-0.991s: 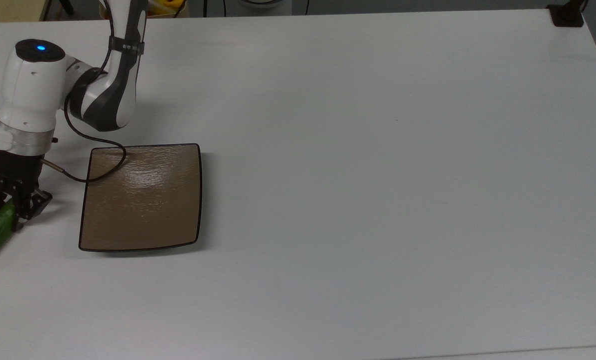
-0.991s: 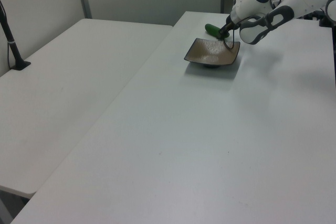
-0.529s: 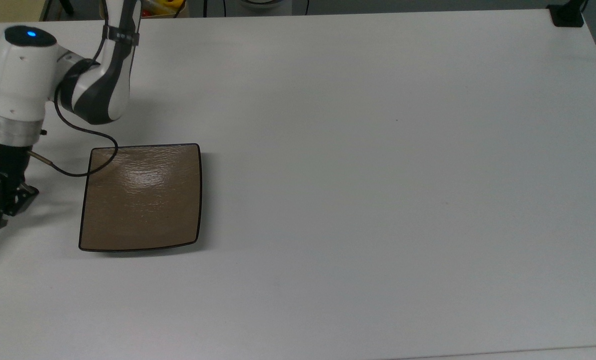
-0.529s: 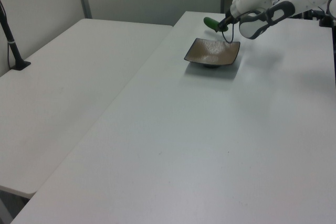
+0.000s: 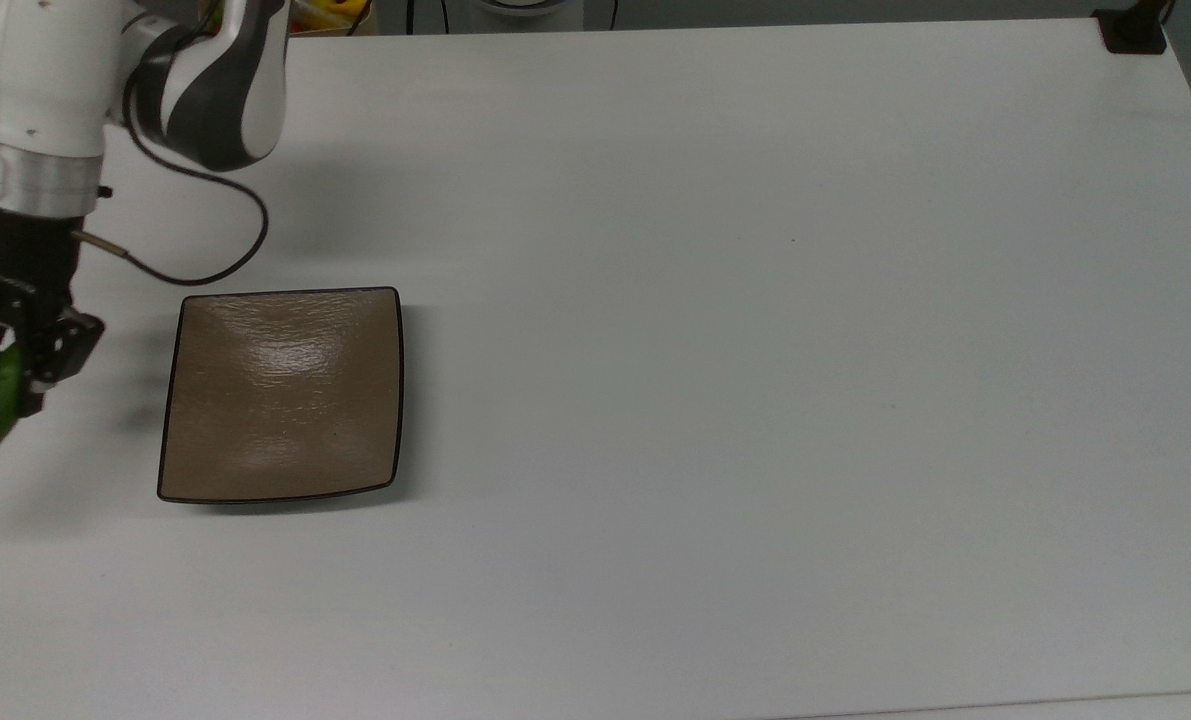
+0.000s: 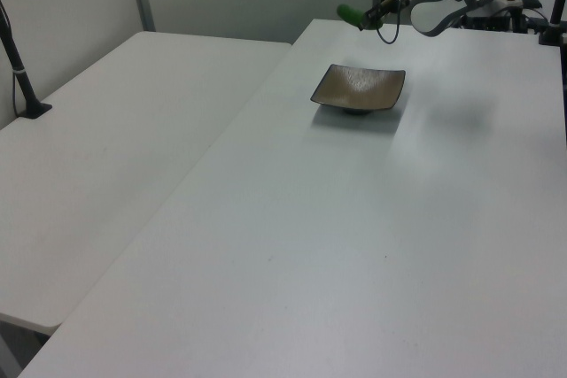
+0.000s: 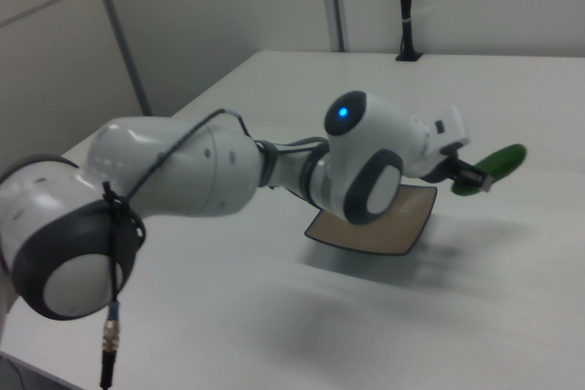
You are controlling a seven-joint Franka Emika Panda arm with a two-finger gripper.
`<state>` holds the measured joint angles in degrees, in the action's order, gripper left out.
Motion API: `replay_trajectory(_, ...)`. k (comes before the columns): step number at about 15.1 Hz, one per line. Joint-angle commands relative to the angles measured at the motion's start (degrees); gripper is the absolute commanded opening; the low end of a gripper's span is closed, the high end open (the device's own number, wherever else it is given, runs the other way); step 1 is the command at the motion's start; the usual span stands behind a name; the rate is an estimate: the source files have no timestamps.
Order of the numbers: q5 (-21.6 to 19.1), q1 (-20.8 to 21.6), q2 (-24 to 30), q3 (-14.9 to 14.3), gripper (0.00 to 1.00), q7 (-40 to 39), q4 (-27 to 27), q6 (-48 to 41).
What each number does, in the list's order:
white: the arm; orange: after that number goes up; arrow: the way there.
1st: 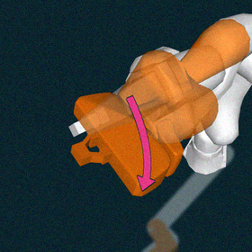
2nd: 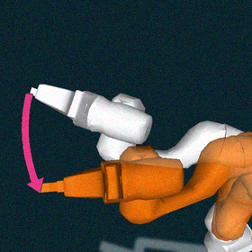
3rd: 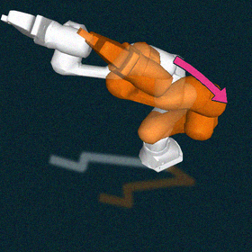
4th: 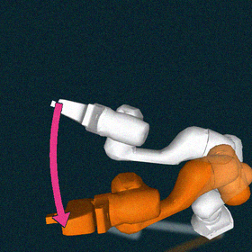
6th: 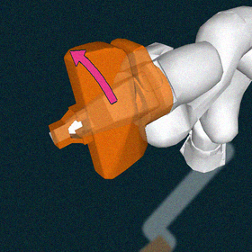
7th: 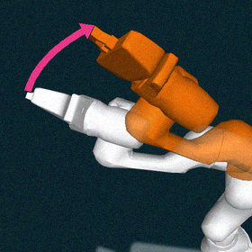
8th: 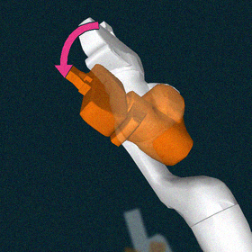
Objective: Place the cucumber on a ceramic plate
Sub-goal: 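Lift the held cucumber and carry it over the square plate, then lower the cucumber onto the plate and open the gripper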
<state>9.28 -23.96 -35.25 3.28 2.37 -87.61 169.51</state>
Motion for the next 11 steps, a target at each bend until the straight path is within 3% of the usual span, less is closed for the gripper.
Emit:
replay_trajectory(1, 0.91, -0.47, 9.39, 2.52, 0.09, 0.09, -9.85, -6.27)
replay_trajectory(7, 1.26, 2.51, 14.68, 6.55, 0.15, 0.17, -11.18, -27.28)
replay_trajectory(10, 2.32, 2.69, 15.12, 8.84, 0.24, 0.35, -11.26, -32.48)
replay_trajectory(11, 2.32, 2.78, 15.12, 8.94, 0.34, 0.35, -11.79, -32.57)
